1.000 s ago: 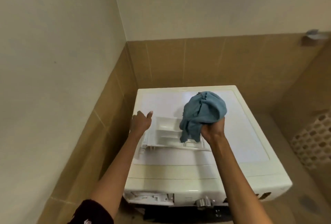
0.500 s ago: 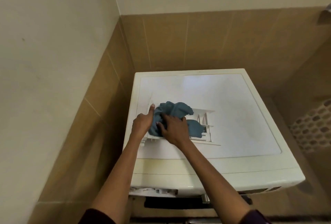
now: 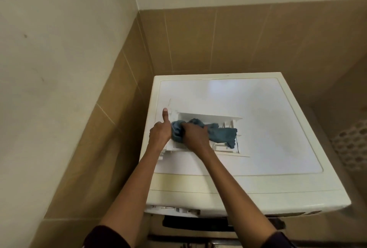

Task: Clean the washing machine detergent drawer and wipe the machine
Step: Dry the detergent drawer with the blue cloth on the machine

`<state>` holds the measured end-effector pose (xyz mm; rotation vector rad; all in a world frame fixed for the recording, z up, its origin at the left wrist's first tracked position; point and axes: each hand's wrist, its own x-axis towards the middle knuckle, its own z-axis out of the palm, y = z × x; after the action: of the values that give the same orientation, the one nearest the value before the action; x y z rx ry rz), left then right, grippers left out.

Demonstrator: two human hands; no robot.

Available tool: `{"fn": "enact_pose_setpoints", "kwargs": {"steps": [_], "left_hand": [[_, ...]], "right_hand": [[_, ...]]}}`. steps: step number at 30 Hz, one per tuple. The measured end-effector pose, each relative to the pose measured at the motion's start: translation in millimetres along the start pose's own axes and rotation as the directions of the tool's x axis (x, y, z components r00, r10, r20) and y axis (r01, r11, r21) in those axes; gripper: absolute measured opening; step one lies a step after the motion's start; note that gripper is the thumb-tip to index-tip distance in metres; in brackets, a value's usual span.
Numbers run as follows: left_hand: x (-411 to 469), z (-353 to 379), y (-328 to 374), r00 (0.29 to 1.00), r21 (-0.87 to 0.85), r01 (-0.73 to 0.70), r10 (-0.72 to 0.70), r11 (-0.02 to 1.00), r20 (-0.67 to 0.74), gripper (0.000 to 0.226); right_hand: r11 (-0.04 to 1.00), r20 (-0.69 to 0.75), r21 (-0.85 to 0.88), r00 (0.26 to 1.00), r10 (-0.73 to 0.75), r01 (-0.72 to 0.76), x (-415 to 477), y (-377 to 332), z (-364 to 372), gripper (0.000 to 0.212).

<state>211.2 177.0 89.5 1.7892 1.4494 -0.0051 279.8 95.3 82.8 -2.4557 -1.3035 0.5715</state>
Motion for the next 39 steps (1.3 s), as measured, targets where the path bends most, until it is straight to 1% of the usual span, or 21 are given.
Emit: {"fn": "enact_pose_setpoints", "kwargs": {"steps": [2, 3, 6, 8, 9, 11, 13, 15, 18, 20, 22, 24, 25, 28, 30, 32, 35, 36, 37, 38, 39], "left_hand": [[0, -1, -1, 1.000, 0.002, 0.000, 0.000, 1.000, -0.006, 0.063], [0, -1, -1, 1.000, -0.001, 0.003, -0.003, 1.000, -0.007, 0.063], [-1, -1, -1, 1.000, 0.006, -0.006, 0.006, 1.000, 0.004, 0.063], [-1, 0, -2, 1.000, 0.030, -0.024, 0.024, 0.999, 0.006, 0.062], [0, 1, -2, 0.999, 0.038, -0.035, 0.035, 0.999, 0.002, 0.062], [1, 3, -3, 0.999, 0.045, -0.049, 0.049, 0.998, -0.011, 0.063], [2, 3, -3, 0.997, 0.054, -0.060, 0.062, 0.997, -0.035, 0.065], [3, 1, -4, 0.997, 0.057, -0.063, 0.066, 0.996, -0.052, 0.066], [4, 2, -5, 0.996, 0.062, -0.071, 0.074, 0.996, -0.048, 0.065], [6, 3, -6, 0.997, 0.057, -0.064, 0.066, 0.996, -0.040, 0.065], [7, 4, -6, 0.997, 0.047, -0.071, 0.072, 0.996, -0.033, 0.065], [8, 5, -7, 0.996, 0.040, -0.085, 0.086, 0.996, -0.030, 0.066], [7, 5, -7, 0.995, 0.041, -0.090, 0.091, 0.995, -0.035, 0.067], [7, 4, -7, 0.995, 0.049, -0.081, 0.084, 0.995, -0.056, 0.074], [7, 4, -7, 0.995, 0.051, -0.085, 0.088, 0.995, -0.049, 0.074], [6, 5, -7, 0.994, 0.064, -0.099, 0.102, 0.993, -0.035, 0.069], [4, 3, -6, 0.995, 0.050, -0.091, 0.093, 0.995, -0.032, 0.073], [4, 3, -6, 0.996, 0.033, -0.082, 0.083, 0.996, -0.034, 0.078], [4, 3, -6, 0.996, 0.024, -0.082, 0.083, 0.996, -0.035, 0.080], [3, 3, -6, 0.995, 0.019, -0.088, 0.089, 0.996, -0.037, 0.078], [3, 3, -7, 0.994, 0.020, -0.100, 0.101, 0.995, -0.044, 0.072]], "right_hand": [[1.000, 0.012, 0.000, 1.000, 0.002, -0.002, -2, 9, -7, 0.028], [0.999, 0.039, 0.005, 0.999, 0.032, -0.033, -4, 19, -13, 0.030], [0.975, 0.191, 0.014, 0.958, 0.214, -0.221, -8, 56, -37, 0.039], [0.961, 0.302, -0.093, 0.913, 0.276, -0.259, -6, 68, -46, 0.043], [0.960, 0.295, -0.156, 0.917, 0.269, -0.232, -3, 66, -45, 0.043], [0.973, 0.190, -0.201, 0.970, 0.151, -0.112, -2, 43, -34, 0.037], [0.990, 0.122, -0.137, 0.992, -0.018, 0.034, -2, 15, -17, 0.029], [0.996, 0.071, -0.039, 0.995, -0.074, 0.077, -5, 2, -8, 0.025], [0.999, -0.002, 0.019, 1.000, 0.027, -0.027, -10, 29, -16, 0.026], [0.988, 0.001, 0.022, 0.988, 0.156, -0.156, -15, 55, -24, 0.030], [0.968, 0.024, 0.031, 0.968, 0.250, -0.251, -15, 61, -26, 0.031], [0.965, -0.010, -0.077, 0.968, 0.251, -0.251, -10, 42, -20, 0.030], [0.970, -0.043, -0.115, 0.977, 0.209, -0.213, -8, 27, -14, 0.029], [0.997, -0.102, -0.076, 0.995, 0.005, -0.013, -6, -6, 3, 0.027], [0.999, -0.136, -0.018, 0.990, -0.035, 0.033, -9, 1, 7, 0.028], [0.999, -0.144, 0.049, 0.989, 0.014, -0.007, -14, 28, 2, 0.027], [0.981, -0.077, 0.084, 0.980, 0.183, -0.176, -23, 68, -15, 0.022], [0.971, -0.112, 0.095, 0.967, 0.229, -0.218, -27, 74, -22, 0.022], [0.960, -0.199, 0.125, 0.942, 0.271, -0.250, -31, 75, -27, 0.023], [0.954, -0.310, 0.174, 0.906, 0.290, -0.246, -36, 70, -31, 0.025], [0.951, -0.414, 0.233, 0.864, 0.285, -0.202, -41, 62, -33, 0.029]]}}
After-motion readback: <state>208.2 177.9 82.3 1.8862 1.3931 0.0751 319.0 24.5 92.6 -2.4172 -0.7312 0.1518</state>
